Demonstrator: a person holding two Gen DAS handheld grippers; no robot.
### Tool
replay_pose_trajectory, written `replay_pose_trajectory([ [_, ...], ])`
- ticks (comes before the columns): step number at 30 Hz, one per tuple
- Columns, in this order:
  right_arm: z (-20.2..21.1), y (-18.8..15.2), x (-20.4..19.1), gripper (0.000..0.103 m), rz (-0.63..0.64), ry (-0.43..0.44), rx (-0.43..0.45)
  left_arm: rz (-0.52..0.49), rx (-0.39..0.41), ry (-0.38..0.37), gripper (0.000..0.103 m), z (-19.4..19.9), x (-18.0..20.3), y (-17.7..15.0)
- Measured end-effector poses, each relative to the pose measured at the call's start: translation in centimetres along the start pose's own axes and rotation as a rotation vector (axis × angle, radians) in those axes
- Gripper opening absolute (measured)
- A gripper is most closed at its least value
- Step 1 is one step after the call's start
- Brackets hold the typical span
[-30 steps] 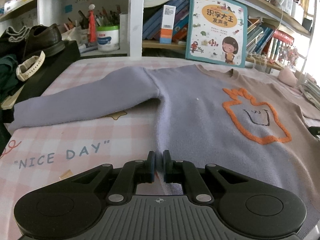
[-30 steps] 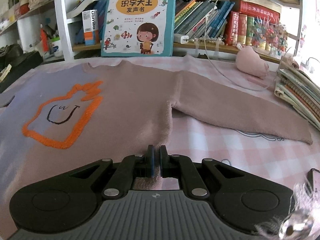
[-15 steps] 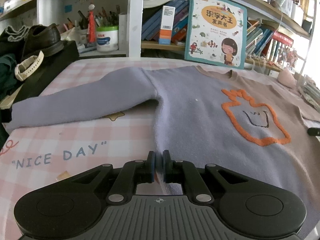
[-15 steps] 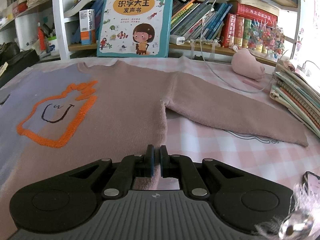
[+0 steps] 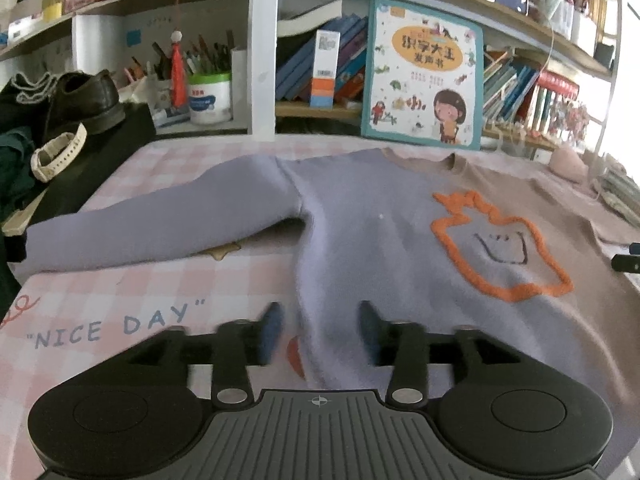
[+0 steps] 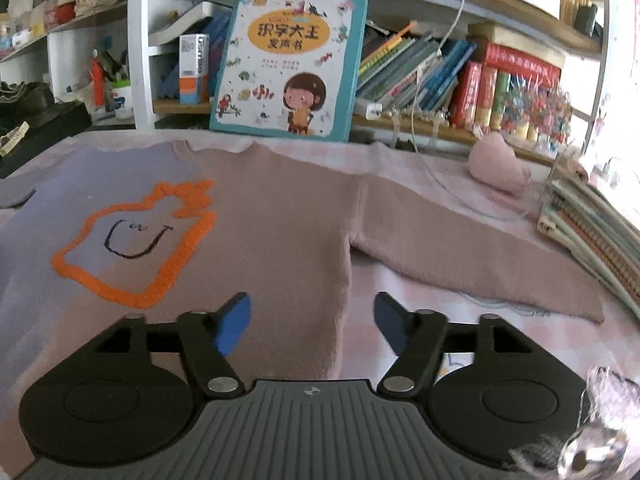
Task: Fold clothes
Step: 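Move the left gripper to the lavender sleeve cuff and grasp it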
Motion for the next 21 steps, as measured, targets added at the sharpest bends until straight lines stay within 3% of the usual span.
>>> replay_pose_trajectory([
  [8,0.5,0.8,-3.1,0.089,0.033,0.076,0.037,-0.008,0.043,-0.004,0.082,0.7,0.9,0.3],
  [12,0.8,1.1,-4.6,0.091,0.049,0.114,0.055,-0.014,0.062,-0.002,0.089,1.0,1.4,0.4],
  [21,0.8,2.4,-8.5,0.092,0.073,0.22,0.088,-0.001,0.089,0.014,0.094,1.5,1.0,0.4],
])
Point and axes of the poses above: each gripper's, at about its wrist camera, not at the fingertips, and z roughly against the way its jaws point, x to its right, y to its top, the point moved 7 cm from there along -z, roughly the way its jaws point, and after that the axes turned 4 degrees about -x, right-handed, at the moved point
